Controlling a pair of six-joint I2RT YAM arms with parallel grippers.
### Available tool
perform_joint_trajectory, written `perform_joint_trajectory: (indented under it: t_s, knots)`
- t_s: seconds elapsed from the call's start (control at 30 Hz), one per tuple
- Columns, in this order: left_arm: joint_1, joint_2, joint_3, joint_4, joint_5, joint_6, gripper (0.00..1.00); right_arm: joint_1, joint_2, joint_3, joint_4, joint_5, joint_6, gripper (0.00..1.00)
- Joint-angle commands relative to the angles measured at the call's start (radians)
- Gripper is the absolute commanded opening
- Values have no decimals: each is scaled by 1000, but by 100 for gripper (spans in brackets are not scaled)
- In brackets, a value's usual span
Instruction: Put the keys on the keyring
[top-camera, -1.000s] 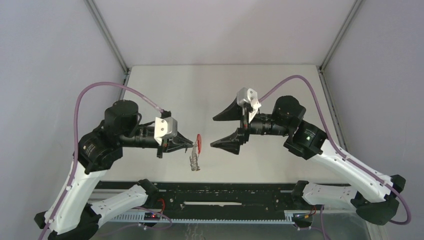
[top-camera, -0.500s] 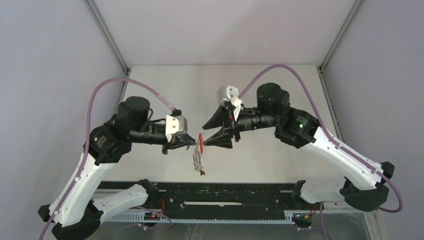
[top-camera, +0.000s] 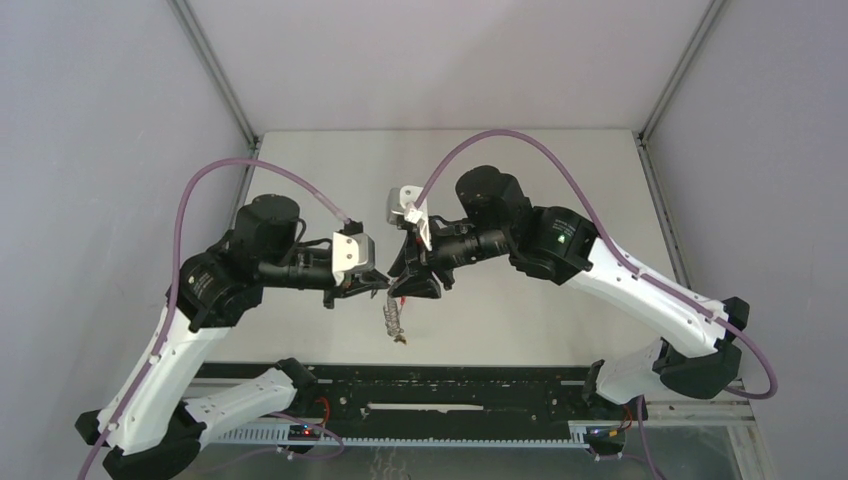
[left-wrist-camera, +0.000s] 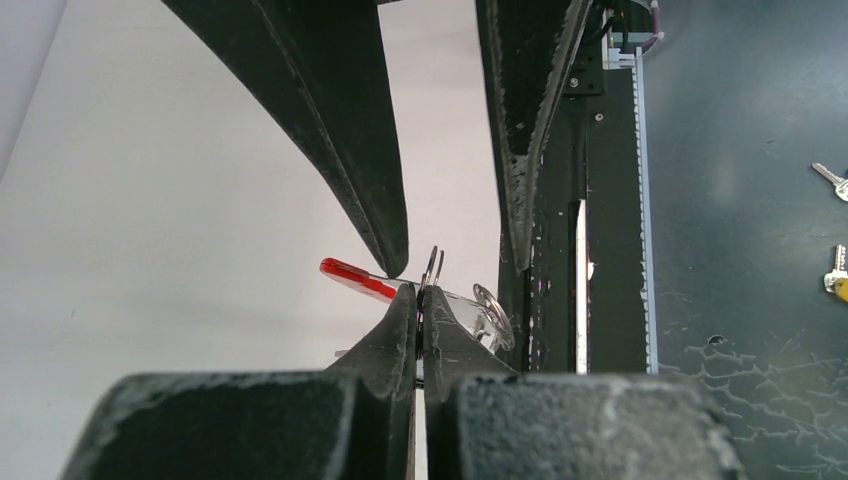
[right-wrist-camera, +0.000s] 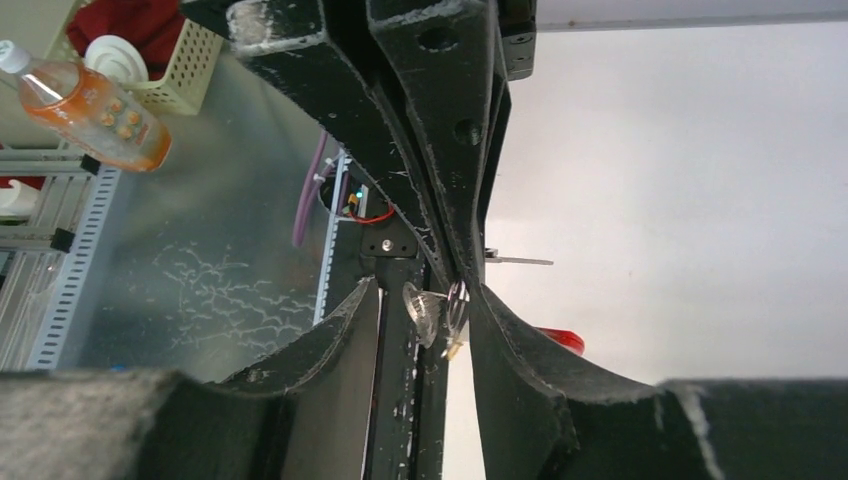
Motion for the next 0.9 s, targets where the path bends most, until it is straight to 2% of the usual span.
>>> perform_joint_trajectory:
  t_s: [0.0,0.27,0.6,0.77,0.87]
  knots:
    - [5,-22,-9,21,-4,21,0,20,5,66,-46,60,-31,45]
    - [5,-27,-2,17,6,22,0,26,26,87,-64,92,-32,37]
    - [2,-35,1,4,8,30,0,26,59,108,-74,85,-28,35]
    - [3,-40,3,4,11,35,0,23,72,116,-76,70,-23,23]
    - [2,-41,4,4,14,35,0,21,76,120,-74,69,-21,8]
